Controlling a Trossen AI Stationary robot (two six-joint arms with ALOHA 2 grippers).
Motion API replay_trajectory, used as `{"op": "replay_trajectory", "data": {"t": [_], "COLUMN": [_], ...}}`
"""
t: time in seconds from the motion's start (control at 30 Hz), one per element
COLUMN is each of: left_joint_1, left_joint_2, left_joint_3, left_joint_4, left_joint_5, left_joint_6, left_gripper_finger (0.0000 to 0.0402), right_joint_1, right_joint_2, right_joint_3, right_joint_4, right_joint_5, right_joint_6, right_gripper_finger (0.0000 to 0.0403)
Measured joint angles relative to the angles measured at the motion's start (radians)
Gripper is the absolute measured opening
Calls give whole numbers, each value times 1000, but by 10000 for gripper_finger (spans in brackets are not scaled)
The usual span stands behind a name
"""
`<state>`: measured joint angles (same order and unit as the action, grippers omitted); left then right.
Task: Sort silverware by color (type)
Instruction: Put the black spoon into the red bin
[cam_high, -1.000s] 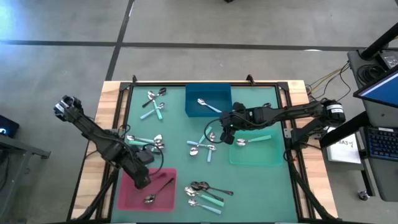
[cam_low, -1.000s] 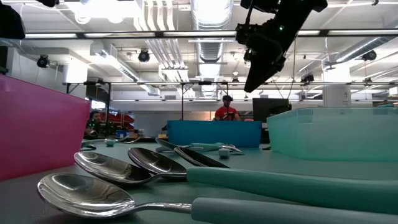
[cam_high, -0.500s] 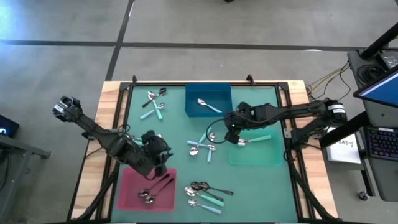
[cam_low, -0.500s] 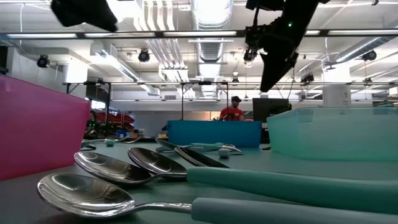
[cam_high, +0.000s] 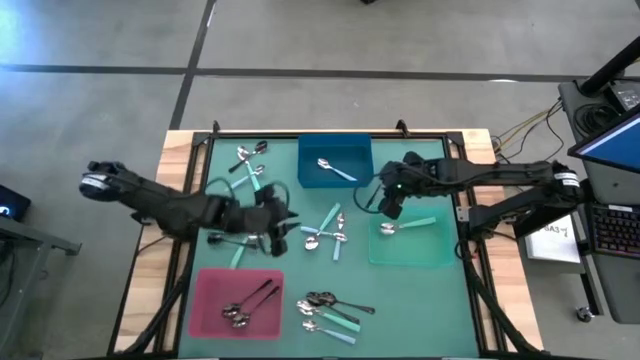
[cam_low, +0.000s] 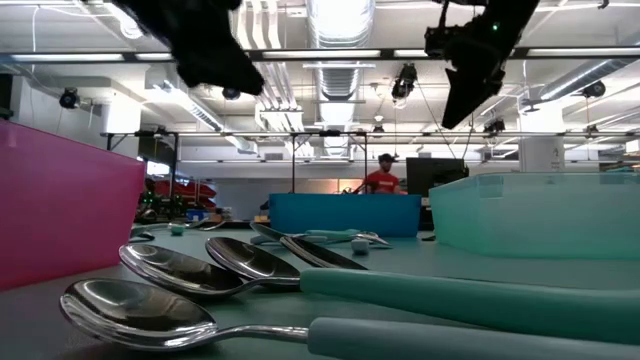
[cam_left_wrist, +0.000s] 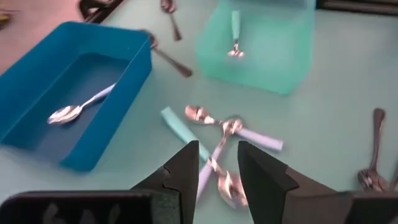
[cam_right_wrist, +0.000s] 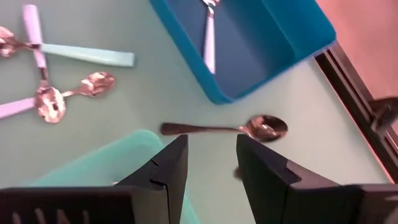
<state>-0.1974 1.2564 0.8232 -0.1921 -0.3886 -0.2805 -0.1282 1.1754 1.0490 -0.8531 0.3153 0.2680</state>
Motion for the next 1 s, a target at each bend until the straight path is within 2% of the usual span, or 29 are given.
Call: {"op": "replay_trajectory", "data": {"t": [0.2, 0.3, 0.4, 0.57, 0.67, 0.73, 0.8, 0.9, 1.0], "left_joint_1": [259, 330, 349, 349, 349, 349, 351, 354, 349], "left_joint_2": [11, 14, 14, 15, 15, 15, 15, 15, 12], "left_joint_3": [-98, -130, -133, -112, -85, -67, -39, -1, 1], "left_joint_4": [305, 418, 468, 497, 492, 474, 410, 300, 296], "left_joint_5": [405, 536, 629, 625, 536, 449, 406, 399, 400], "left_joint_6": [114, 151, 219, 312, 317, 285, 240, 220, 245], "left_gripper_finger": [91, 88, 84, 84, 84, 84, 84, 84, 84], "right_joint_1": [-61, -100, -148, -242, -291, -321, -345, -364, -370], "right_joint_2": [-4, 5, 8, 24, 39, 53, 70, 100, 133], "right_joint_3": [-80, -103, -114, -123, -134, -148, -171, -211, -236], "right_joint_4": [2, 0, -8, -33, -35, -34, -32, -32, -26], "right_joint_5": [0, 0, 0, -6, -30, -85, -136, -165, -159], "right_joint_6": [-13, -64, -147, -320, -425, -501, -567, -656, -734], "right_gripper_finger": [127, 128, 127, 127, 127, 127, 127, 127, 127]}}
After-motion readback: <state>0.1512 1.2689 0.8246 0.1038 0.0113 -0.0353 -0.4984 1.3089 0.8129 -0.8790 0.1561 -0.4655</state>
